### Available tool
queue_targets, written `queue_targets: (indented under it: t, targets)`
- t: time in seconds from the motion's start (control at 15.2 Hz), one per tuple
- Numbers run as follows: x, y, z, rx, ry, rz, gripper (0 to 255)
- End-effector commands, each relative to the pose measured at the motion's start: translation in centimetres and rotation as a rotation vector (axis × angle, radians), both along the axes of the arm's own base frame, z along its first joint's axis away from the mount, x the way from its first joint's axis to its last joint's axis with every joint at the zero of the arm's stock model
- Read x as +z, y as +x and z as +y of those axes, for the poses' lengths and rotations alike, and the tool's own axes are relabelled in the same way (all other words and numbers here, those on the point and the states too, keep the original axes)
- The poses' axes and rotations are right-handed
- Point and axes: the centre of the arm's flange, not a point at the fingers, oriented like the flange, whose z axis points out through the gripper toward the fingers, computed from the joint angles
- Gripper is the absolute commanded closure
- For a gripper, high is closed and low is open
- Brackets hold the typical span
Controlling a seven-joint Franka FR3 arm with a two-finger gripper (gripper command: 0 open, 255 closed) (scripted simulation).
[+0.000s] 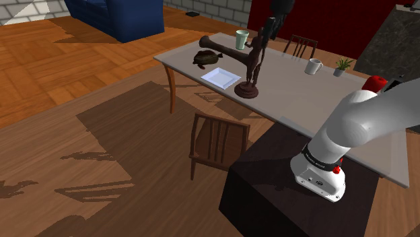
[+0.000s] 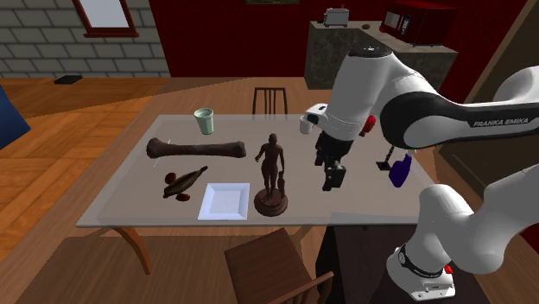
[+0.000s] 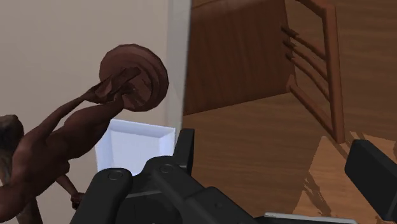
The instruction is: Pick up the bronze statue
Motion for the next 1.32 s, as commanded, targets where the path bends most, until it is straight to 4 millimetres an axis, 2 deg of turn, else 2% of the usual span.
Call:
queue_targets:
  t: [0.0,0.66,1.25]
  targets:
    - [-0.7,1.9,-1.8,0.033,-0.017,0.021,0]
    - [-4.0,11.6,-10.3,0.188,-0.098,0.124,0]
    - [-7.3,21.0,-16.9,0.326,-0.17,0.215,0]
